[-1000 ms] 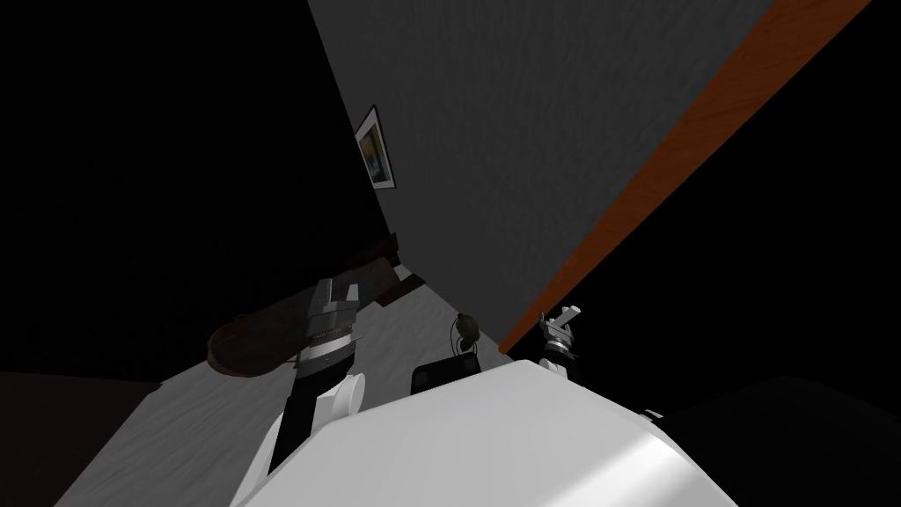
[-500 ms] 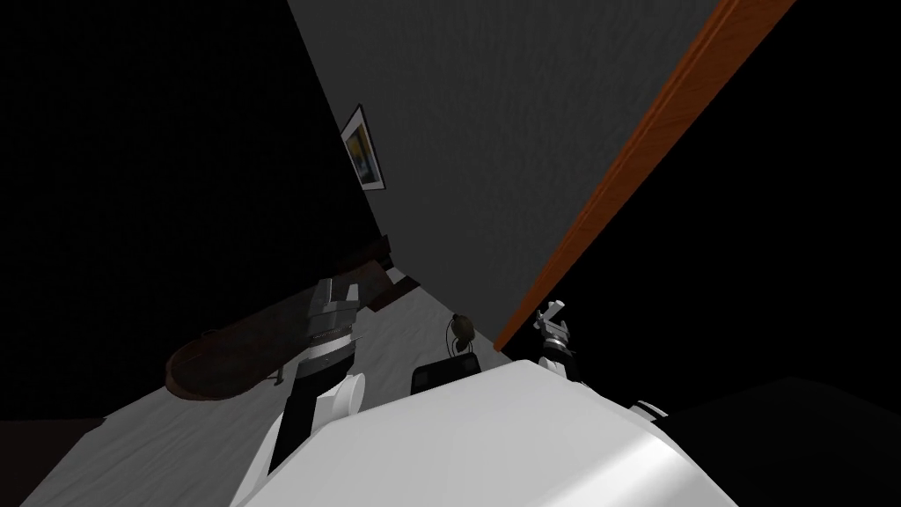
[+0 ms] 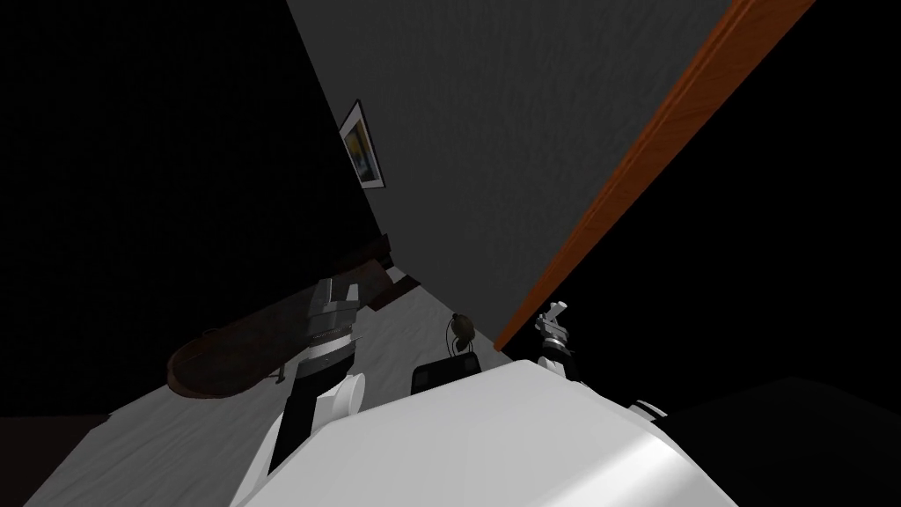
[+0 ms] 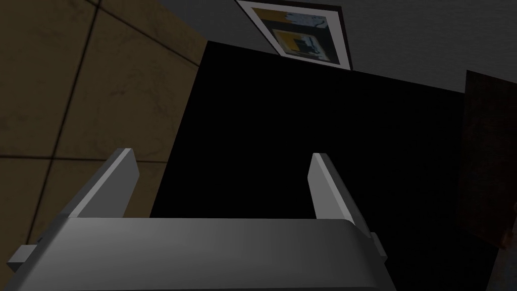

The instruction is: Pull the door open

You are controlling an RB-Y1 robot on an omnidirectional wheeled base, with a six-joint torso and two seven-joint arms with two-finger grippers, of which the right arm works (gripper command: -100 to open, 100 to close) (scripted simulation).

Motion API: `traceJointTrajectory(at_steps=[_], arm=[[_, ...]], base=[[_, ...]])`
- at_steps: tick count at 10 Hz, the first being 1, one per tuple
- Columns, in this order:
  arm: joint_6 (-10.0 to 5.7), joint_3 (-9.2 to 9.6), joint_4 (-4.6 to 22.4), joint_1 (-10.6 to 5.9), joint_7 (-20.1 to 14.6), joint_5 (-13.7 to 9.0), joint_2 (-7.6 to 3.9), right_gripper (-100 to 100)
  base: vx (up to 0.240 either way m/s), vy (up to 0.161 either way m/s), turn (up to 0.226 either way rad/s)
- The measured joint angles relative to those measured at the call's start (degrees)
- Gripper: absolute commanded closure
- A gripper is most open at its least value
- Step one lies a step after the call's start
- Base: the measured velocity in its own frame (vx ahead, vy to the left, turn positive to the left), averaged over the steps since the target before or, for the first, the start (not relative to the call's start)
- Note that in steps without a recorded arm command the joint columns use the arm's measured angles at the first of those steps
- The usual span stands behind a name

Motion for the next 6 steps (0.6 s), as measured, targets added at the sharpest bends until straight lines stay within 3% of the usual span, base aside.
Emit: traceJointTrajectory(at_steps=[2, 6], arm=[[-0.01, -0.01, 0.01, 0.00, 0.03, 0.00, 0.00, 100], [-0.25, 1.48, -1.48, 0.75, -0.70, 0.97, -0.65, 100]], base=[[-0.046, 0.024, 0.015], [-0.160, 0.090, 0.026]])
